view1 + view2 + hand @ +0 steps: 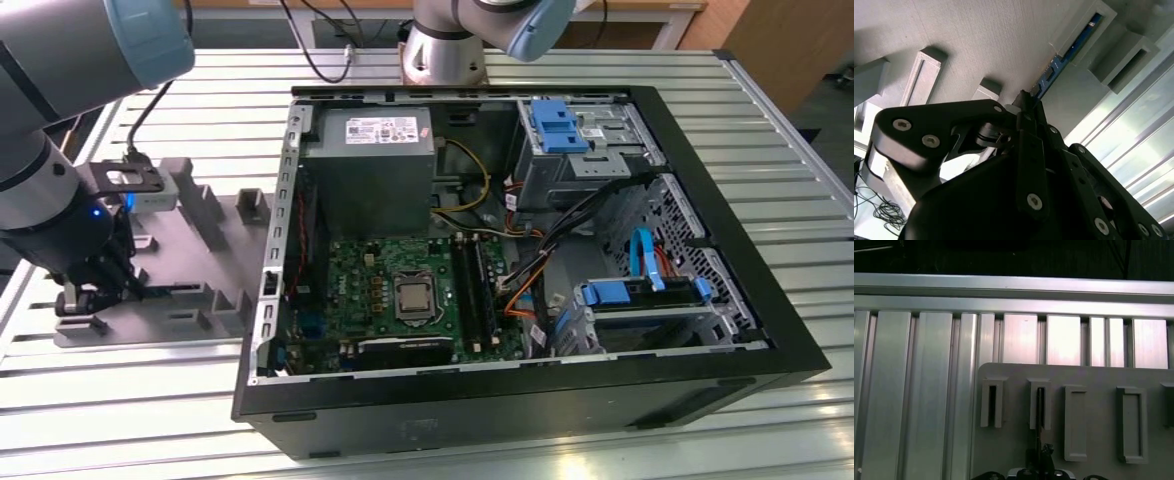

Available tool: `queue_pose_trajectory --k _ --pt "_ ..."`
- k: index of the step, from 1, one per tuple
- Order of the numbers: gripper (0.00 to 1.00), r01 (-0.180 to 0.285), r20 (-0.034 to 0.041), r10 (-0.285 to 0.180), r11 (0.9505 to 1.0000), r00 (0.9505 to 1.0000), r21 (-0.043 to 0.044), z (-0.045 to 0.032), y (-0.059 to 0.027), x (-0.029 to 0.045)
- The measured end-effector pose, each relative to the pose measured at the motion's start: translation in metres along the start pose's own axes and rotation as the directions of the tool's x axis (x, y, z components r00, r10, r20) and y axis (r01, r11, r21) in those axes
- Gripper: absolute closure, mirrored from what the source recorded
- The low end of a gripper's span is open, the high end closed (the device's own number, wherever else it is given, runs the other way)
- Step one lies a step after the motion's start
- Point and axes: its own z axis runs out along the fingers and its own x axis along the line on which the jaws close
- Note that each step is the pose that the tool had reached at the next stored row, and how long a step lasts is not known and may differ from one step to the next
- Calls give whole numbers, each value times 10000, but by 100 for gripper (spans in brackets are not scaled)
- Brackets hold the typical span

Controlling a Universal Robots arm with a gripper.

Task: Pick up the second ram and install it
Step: 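Pick up the second ram and move it above second insertion slot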

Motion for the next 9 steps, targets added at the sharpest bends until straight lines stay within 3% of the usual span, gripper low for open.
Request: queue_pose_trajectory --k 9 --pt "86 0 1 0 10000 10000 1 -92 4 -4"
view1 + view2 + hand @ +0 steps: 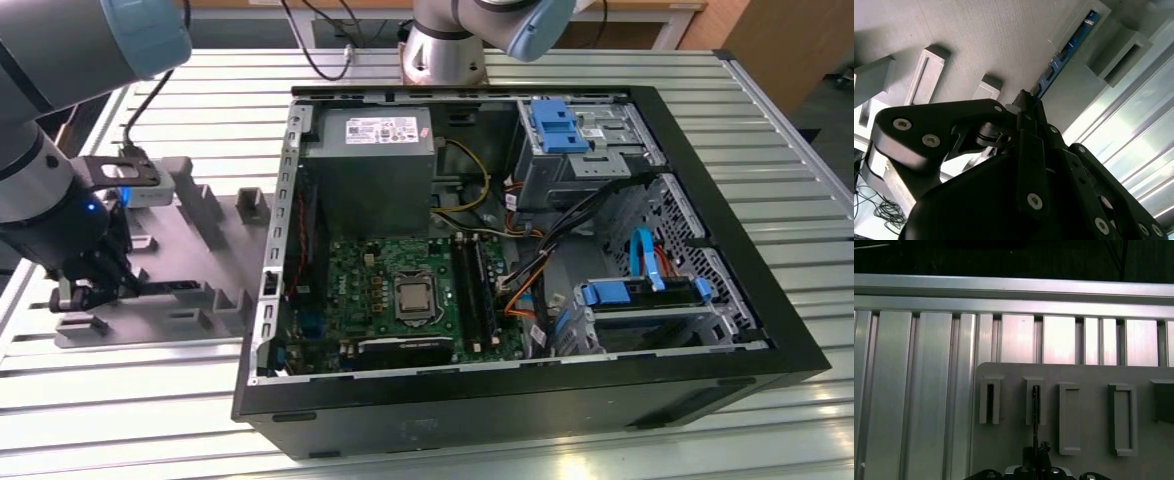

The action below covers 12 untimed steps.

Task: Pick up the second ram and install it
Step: 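Pick up the second ram and move it above second insertion slot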

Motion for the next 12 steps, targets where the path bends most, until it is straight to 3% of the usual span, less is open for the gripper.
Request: queue_pose_trajectory --k 12 --pt "86 0 0 0 10000 10000 0 -223 9 -10"
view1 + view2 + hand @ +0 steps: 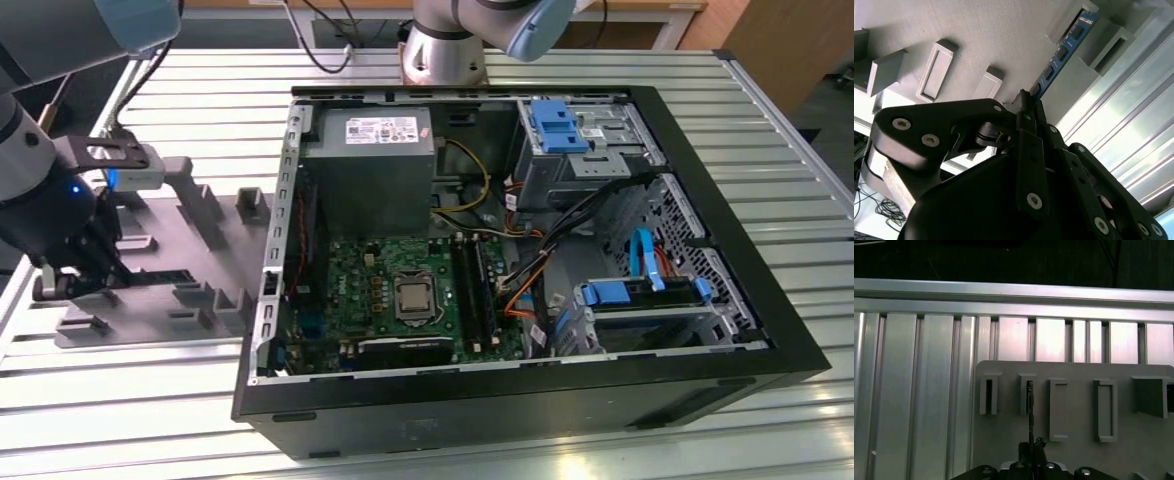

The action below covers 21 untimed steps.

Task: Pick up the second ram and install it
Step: 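Pick up the second ram and move it above second insertion slot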

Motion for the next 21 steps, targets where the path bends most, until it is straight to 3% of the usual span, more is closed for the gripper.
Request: queue_pose_trajectory --k 21 --pt "86 0 0 0 10000 10000 -1 -126 5 -6"
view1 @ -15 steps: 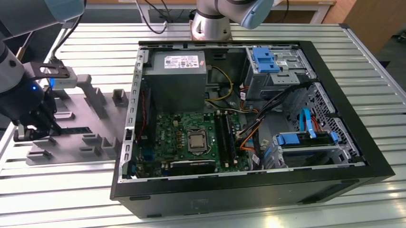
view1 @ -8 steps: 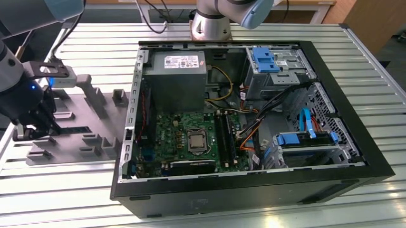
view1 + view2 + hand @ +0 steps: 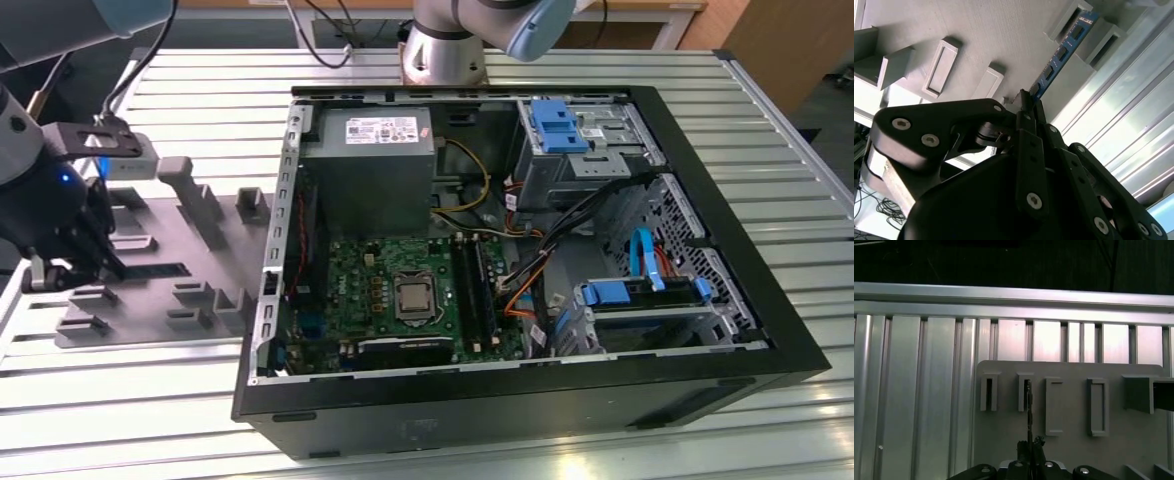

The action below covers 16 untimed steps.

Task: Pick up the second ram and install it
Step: 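Pick up the second ram and move it above second insertion slot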

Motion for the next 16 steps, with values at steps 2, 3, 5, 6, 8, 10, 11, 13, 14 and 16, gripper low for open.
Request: queue_pose_trajectory --k 2,3,5,6,8,10,11,13,14,16 --pt "86 0 0 0 10000 10000 0 -15 1 -1" --pt "86 0 0 0 10000 10000 0 -23 1 -2" --pt "86 0 1 0 10000 10000 1 -34 1 -3" --pt "86 1 1 -1 10000 10000 1 -40 1 -4" --pt "86 0 0 0 10000 10000 1 -54 3 -5" --pt "86 -1 0 1 10000 10000 1 -70 3 -6" --pt "86 -1 0 1 10000 10000 1 -79 4 -6" --pt "86 0 0 0 10000 10000 0 -93 4 -7" --pt "86 0 1 0 10000 10000 1 -98 4 -7" --pt "86 0 0 0 10000 10000 1 -108 4 -9"
